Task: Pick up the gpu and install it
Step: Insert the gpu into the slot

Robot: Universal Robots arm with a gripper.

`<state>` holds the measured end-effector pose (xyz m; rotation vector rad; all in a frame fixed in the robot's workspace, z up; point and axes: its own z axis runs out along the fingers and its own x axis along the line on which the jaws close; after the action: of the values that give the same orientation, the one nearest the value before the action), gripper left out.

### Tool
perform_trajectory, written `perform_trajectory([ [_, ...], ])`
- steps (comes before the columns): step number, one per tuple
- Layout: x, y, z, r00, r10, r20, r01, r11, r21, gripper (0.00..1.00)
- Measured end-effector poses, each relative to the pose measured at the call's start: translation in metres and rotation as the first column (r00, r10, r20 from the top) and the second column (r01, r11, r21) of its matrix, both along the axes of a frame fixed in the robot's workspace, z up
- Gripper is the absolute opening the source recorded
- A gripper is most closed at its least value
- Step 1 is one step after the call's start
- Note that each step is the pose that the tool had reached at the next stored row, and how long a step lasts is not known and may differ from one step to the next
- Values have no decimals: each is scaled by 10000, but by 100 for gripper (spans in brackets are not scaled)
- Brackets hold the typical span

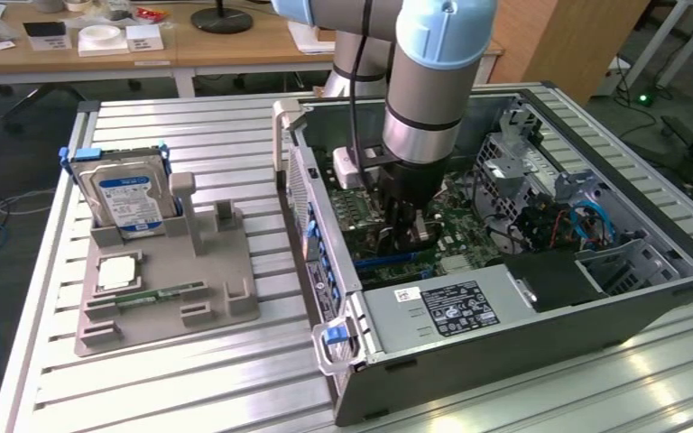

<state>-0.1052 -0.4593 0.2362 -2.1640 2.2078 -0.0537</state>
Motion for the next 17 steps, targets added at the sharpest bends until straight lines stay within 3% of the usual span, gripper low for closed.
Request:
perform_trajectory([
  [17,0,0,-37,10000,0,0,0,10000,0,27],
])
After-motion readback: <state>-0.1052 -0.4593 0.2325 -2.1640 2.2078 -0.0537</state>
